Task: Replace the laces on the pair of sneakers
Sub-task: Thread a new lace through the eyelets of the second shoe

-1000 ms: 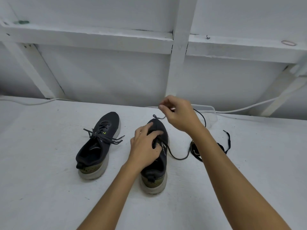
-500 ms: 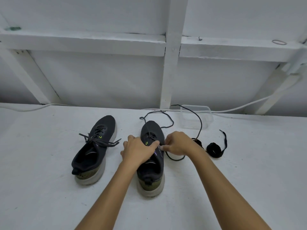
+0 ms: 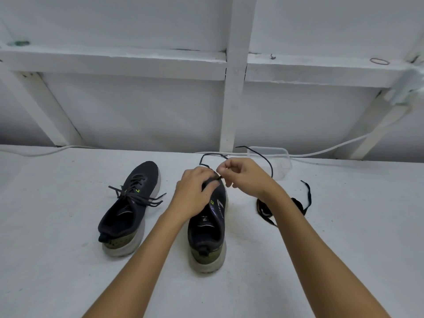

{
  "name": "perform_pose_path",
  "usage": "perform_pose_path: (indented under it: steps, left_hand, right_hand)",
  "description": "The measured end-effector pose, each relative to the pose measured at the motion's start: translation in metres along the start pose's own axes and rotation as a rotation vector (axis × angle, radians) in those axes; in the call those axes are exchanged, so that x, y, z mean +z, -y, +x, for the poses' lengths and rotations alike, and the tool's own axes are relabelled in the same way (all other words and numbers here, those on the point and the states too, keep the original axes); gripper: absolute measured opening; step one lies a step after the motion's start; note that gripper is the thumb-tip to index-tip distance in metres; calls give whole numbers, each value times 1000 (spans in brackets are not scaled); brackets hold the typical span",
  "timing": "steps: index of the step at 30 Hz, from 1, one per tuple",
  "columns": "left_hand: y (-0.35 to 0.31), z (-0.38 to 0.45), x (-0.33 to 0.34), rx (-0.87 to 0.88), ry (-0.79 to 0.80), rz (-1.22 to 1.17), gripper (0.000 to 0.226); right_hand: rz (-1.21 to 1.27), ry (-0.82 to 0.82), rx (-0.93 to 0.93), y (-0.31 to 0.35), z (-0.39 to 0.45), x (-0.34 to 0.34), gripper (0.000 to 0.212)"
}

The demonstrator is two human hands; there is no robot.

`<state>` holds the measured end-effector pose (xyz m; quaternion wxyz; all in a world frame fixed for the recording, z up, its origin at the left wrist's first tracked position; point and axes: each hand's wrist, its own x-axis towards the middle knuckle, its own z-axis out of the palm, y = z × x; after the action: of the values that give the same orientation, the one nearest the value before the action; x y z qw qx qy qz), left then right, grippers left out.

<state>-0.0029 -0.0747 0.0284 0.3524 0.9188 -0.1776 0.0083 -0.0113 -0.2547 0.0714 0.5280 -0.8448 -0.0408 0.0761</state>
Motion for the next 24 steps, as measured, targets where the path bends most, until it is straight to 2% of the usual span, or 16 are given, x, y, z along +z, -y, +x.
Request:
perform_pose_path:
  steps: [2,5,7,8,10,13,15,18,20,22,24]
  left_hand:
    - [4,7,-3,-70,-85,-41,24]
    - [20,8,-5,-311,-256,-120,19]
    - [32,2,-4,-483,-272,-151,21]
    - [36,-2,-3,-500,-276,-155,20]
    - [35,-7,-2,-326,-287,-115,23]
    - [18,0,-9,23,-167,-46,47]
    - [5,8,-15,101,-88,-13,43]
    - [4,17,-19,127,-82,48,23]
    - [18,18,-23,6,-184,1,26]
    - [40,19,-35,-216,-339,-88,26]
    - [56,18,-41,-389,-336,-4,22]
  right_hand:
    - [-94,17,15,1,3,-3,13]
    - [-352,27,90,-4,1,-15,19]
    - [-428,-2,86,-8,-1,-21,27]
    - [-425,-19,71,-9,-2,-22,30]
    - [-411,-27,49,-5,-3,-19,32]
    - [-405,-10,5,5,1,-10,32]
    - [-393,-3,-44,13,5,-5,34]
    - [-368,2,-60,17,7,-4,35]
    - [-361,-12,-32,15,4,-9,34]
    - [-366,-29,5,10,0,-15,34]
    - [-371,-34,29,5,-4,-17,33]
